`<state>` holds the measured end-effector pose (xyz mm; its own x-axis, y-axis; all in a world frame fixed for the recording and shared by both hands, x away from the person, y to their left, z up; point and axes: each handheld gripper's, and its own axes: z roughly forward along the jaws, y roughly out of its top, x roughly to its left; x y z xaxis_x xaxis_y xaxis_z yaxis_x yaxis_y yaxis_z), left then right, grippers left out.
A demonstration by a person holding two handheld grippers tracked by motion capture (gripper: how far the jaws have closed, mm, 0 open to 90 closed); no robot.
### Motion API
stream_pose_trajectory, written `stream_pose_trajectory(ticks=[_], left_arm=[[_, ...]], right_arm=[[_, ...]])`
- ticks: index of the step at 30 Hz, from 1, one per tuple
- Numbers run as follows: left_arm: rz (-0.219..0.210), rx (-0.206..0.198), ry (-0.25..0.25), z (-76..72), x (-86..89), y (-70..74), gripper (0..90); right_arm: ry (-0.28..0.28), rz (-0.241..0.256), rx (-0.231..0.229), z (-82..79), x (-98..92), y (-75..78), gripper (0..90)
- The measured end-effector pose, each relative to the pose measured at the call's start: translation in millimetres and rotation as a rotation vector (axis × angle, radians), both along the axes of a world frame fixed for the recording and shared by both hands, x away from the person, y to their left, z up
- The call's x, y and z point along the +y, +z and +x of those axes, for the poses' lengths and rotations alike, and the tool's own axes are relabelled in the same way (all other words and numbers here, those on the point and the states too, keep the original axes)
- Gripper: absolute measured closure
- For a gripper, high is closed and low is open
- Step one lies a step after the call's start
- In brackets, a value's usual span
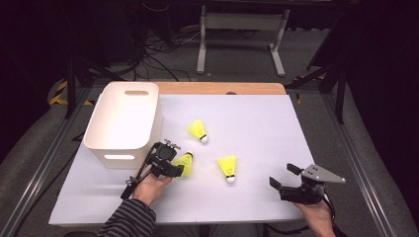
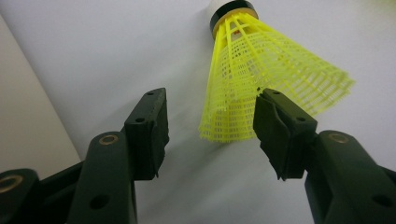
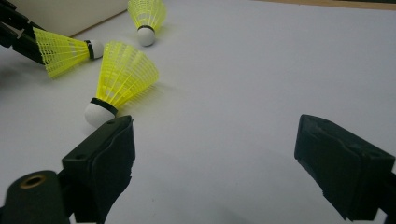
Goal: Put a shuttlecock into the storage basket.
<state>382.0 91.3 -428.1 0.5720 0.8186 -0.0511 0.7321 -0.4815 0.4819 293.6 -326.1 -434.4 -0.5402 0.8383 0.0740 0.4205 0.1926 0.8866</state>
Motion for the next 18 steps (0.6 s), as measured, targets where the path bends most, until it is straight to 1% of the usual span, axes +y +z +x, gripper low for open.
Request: stream_pose_trajectory(ticks=[1, 5, 8, 12, 18], left_arm=[[-0.001, 0.005, 0.003, 0.1, -0.5, -0.4, 47.5], [-0.008, 0.005, 0.004, 2.8, -1.4, -3.3, 50.3], [-0.002, 0.01, 0.003, 4.2, -1.9, -4.8, 52.8], [-0.006, 0.016, 0.003, 5.8, -2.0, -6.5, 57.8], [0.004, 0.019, -0.003, 7.2, -2.8, -8.3, 66.3]], right_arm=[[0.002, 0.0, 0.0, 0.1, 0.2, -0.2, 12.7], [0.004, 0.002, -0.002, -0.1, 0.1, 0.0, 12.6], [0.005, 0.007, -0.006, -0.2, 0.0, 0.4, 12.6], [0.007, 0.005, -0.004, -0.1, 0.2, 0.3, 12.6], [0.008, 0.005, -0.003, 0.0, 0.2, 0.1, 12.6]])
